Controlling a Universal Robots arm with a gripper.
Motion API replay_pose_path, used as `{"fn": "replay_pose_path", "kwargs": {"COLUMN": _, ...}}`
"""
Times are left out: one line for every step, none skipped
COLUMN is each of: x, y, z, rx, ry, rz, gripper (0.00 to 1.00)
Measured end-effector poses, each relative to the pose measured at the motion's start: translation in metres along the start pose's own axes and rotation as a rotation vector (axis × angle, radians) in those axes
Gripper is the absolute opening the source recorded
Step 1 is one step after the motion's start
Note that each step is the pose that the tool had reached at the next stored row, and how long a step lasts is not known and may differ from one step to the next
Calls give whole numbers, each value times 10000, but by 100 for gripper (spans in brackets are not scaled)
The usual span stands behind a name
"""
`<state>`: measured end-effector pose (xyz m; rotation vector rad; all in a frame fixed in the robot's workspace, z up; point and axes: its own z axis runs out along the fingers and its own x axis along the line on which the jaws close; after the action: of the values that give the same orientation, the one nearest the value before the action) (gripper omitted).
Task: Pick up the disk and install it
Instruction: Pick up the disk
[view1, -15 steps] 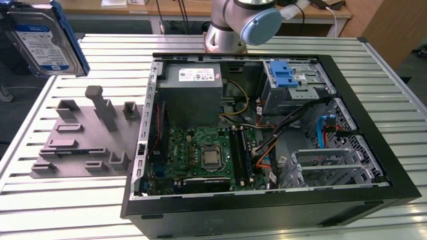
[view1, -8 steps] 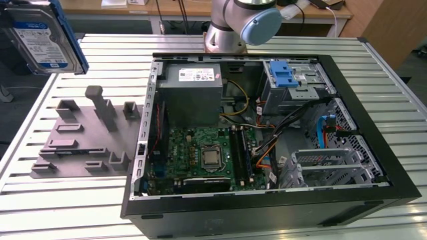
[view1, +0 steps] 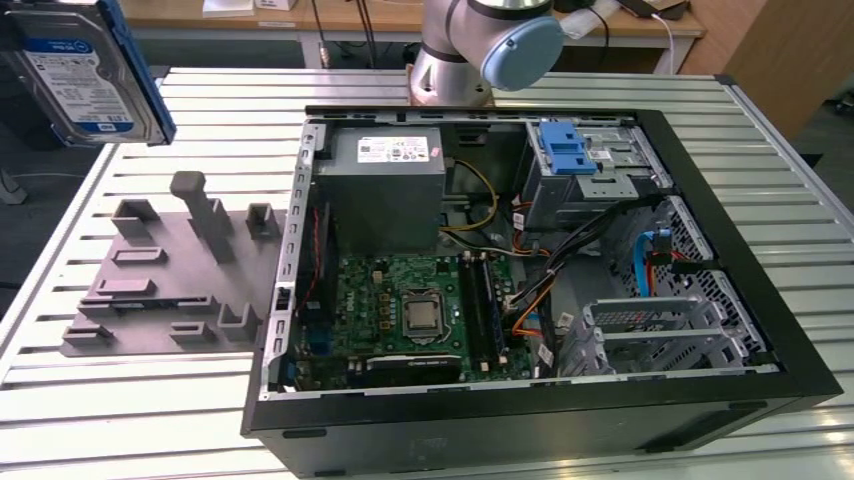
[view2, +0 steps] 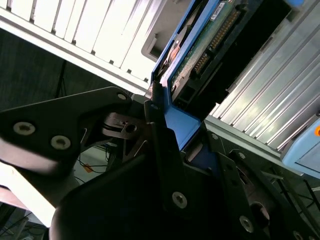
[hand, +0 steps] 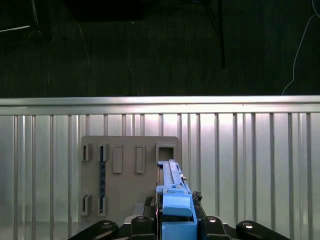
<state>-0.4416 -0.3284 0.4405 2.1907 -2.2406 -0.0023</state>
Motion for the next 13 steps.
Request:
{"fn": "replay_pose_path", "kwargs": {"x": 0, "y": 0, "z": -7, "rx": 0, "ry": 0, "rz": 0, "gripper": 36}}
{"fn": "replay_pose_path", "kwargs": {"x": 0, "y": 0, "z": -14, "rx": -1, "ry": 0, "rz": 0, "gripper": 36}}
{"fn": "replay_pose_path", "kwargs": {"x": 0, "y": 0, "z": -20, "rx": 0, "ry": 1, "rz": 0, "gripper": 36}}
{"fn": "replay_pose_path", "kwargs": {"x": 0, "y": 0, "z": -27, "rx": 0, "ry": 0, "rz": 0, "gripper": 36}}
{"fn": "replay_pose_path", "kwargs": {"x": 0, "y": 0, "z": -33, "rx": 0, "ry": 0, "rz": 0, "gripper": 36}}
{"fn": "replay_pose_path", "kwargs": {"x": 0, "y": 0, "z": -40, "rx": 1, "ry": 0, "rz": 0, "gripper": 36}}
{"fn": "replay_pose_path", "kwargs": {"x": 0, "y": 0, "z": -47, "rx": 0, "ry": 0, "rz": 0, "gripper": 36}}
{"fn": "replay_pose_path", "kwargs": {"x": 0, "y": 0, "z": -54, "rx": 0, "ry": 0, "rz": 0, "gripper": 36}}
{"fn": "replay_pose_path", "kwargs": {"x": 0, "y": 0, "z": -61, "rx": 0, "ry": 0, "rz": 0, "gripper": 36}}
{"fn": "replay_pose_path", "kwargs": {"x": 0, "y": 0, "z": -67, "rx": 0, "ry": 0, "rz": 0, "gripper": 36}}
{"fn": "replay_pose_path", "kwargs": {"x": 0, "y": 0, "z": -74, "rx": -1, "ry": 0, "rz": 0, "gripper": 36}}
{"fn": "replay_pose_path", "kwargs": {"x": 0, "y": 1, "z": -81, "rx": 0, "ry": 0, "rz": 0, "gripper": 36}}
{"fn": "replay_pose_path", "kwargs": {"x": 1, "y": 0, "z": -88, "rx": 0, "ry": 0, "rz": 0, "gripper": 36}}
